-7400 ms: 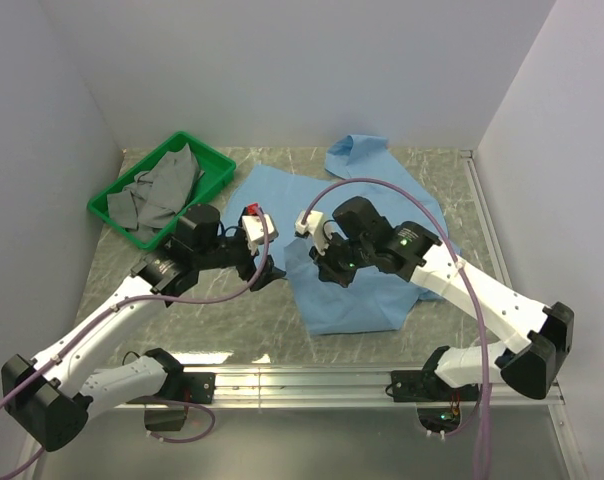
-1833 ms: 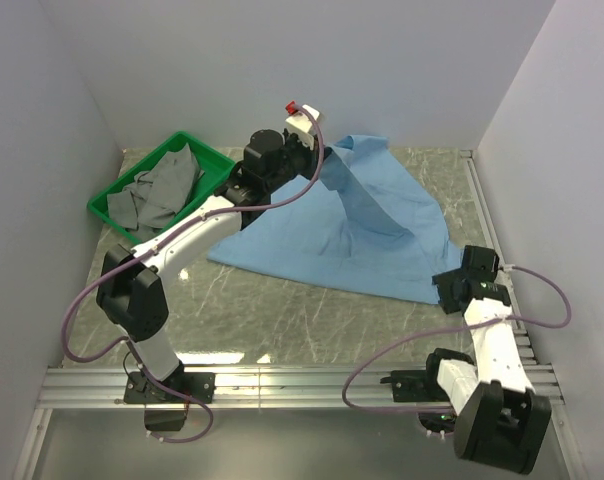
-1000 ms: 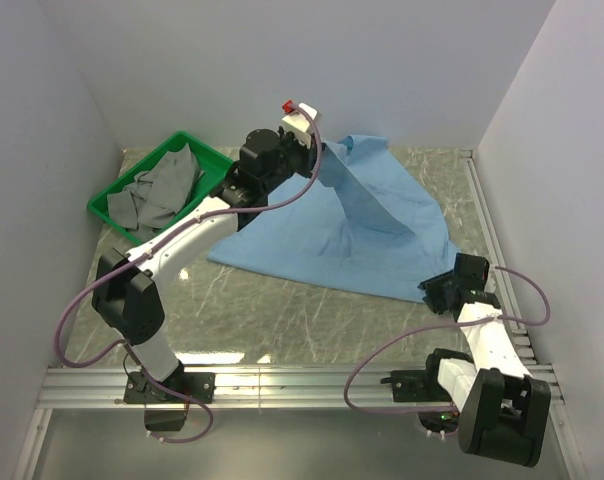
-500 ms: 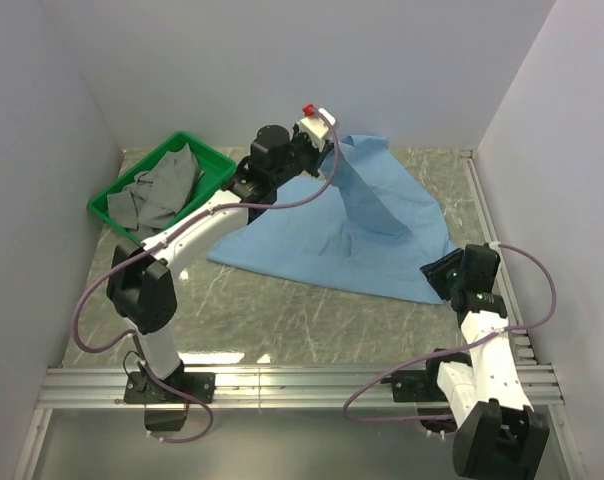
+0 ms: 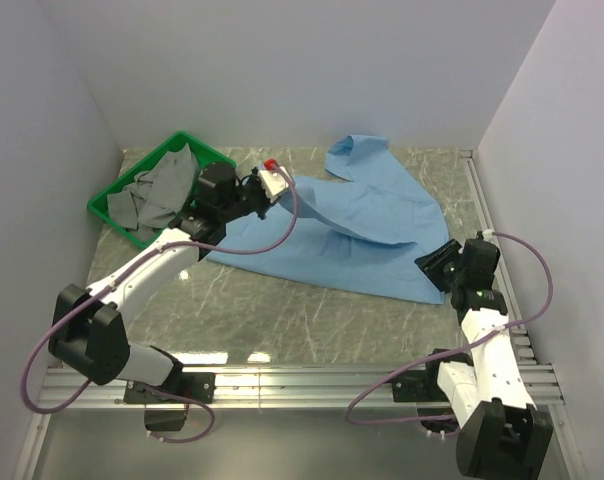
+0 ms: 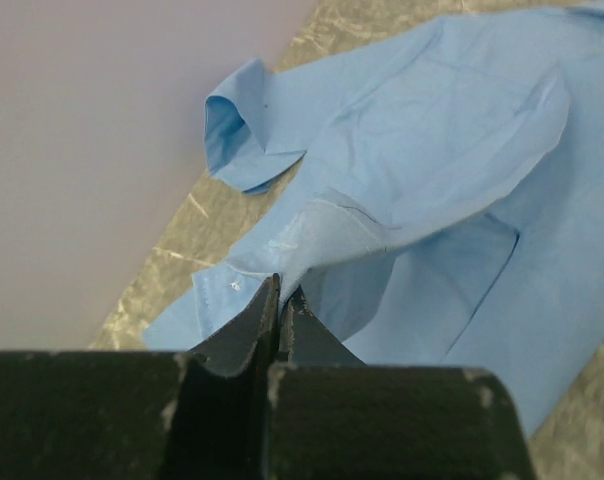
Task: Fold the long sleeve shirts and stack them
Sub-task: Fold the shirt
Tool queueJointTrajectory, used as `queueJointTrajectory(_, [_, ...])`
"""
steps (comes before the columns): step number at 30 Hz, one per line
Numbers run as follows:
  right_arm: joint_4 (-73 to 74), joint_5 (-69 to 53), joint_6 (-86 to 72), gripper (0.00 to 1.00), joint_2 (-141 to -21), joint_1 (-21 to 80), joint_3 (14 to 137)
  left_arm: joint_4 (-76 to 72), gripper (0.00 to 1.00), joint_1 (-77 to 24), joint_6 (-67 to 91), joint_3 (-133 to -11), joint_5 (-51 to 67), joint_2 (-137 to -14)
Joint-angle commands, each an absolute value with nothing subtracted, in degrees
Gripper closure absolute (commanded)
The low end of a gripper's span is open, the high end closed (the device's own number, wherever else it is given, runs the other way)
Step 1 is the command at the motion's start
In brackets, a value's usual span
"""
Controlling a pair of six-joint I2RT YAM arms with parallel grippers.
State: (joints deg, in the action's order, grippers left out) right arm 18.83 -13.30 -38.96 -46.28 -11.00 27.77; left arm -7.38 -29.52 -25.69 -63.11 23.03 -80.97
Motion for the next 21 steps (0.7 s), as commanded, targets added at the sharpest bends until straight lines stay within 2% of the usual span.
queueJointTrajectory(1, [15.7,-14.4,-37.3,0.55,-46.8,-10.0,30.7,-2.4,1.0,-28.7,-33.2,-61.3,28.3,-78.2])
queueJointTrajectory(4, [15.4,-14.4,-37.1,0.55,-47.1,-9.6,30.7,2.1,1.0,-28.7,-36.9,-59.6,26.1,-78.2])
queueJointTrajectory(12, [14.9,-14.3,-37.0,0.55,-48.0,-8.0,30.7,1.6,0.99,-28.7,-42.4,-52.6,14.7,-77.3])
queueJointTrajectory(21, [14.8,-13.4,-36.6,0.55,-48.8,-5.8,30.7,-9.1,0.98,-28.7,-47.1,-44.8,5.5,-76.6])
